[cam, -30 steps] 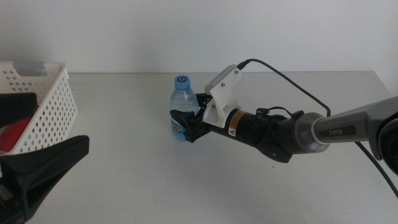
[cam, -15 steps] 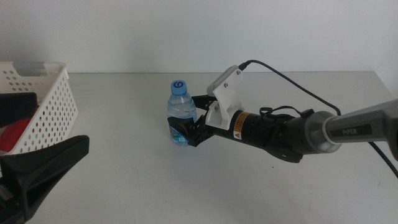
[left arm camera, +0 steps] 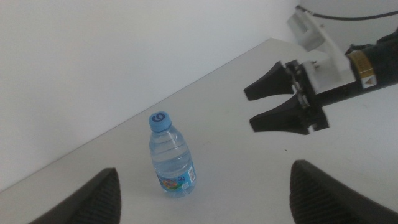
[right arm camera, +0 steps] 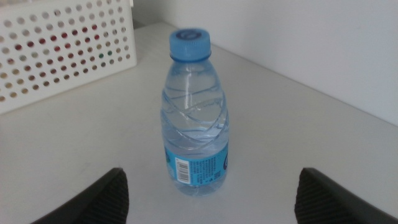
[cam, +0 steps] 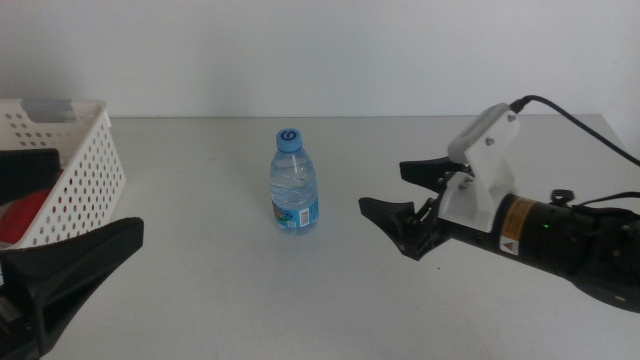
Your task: Use arms to grab the bottles and put them into the dustbin to the left of the table.
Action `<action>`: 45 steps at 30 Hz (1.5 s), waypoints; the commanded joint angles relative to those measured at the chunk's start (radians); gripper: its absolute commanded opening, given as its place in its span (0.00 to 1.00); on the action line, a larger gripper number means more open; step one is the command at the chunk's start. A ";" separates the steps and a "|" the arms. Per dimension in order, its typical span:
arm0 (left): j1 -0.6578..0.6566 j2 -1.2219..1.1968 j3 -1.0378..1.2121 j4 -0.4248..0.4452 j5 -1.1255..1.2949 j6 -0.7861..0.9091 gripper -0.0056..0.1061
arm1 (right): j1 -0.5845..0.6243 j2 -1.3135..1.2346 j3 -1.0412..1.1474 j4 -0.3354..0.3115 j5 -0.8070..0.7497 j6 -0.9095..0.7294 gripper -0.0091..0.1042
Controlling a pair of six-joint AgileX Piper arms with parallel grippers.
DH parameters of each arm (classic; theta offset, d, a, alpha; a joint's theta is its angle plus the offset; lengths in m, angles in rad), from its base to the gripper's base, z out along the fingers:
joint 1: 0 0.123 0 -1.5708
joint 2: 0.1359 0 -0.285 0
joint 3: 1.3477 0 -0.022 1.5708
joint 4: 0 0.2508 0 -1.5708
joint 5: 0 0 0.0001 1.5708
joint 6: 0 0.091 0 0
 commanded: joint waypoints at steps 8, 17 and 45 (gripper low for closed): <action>-0.001 0.010 -0.027 -0.004 -0.079 -0.014 0.87 | -0.025 -0.370 0.125 -0.169 0.057 0.249 0.73; -0.001 0.010 -0.027 -0.004 -0.079 -0.014 0.87 | -0.025 -0.598 0.156 -0.331 0.190 0.549 0.71; -0.001 0.010 -0.027 -0.004 -0.079 -0.014 0.87 | 0.223 -1.218 0.132 0.696 1.194 -0.386 0.70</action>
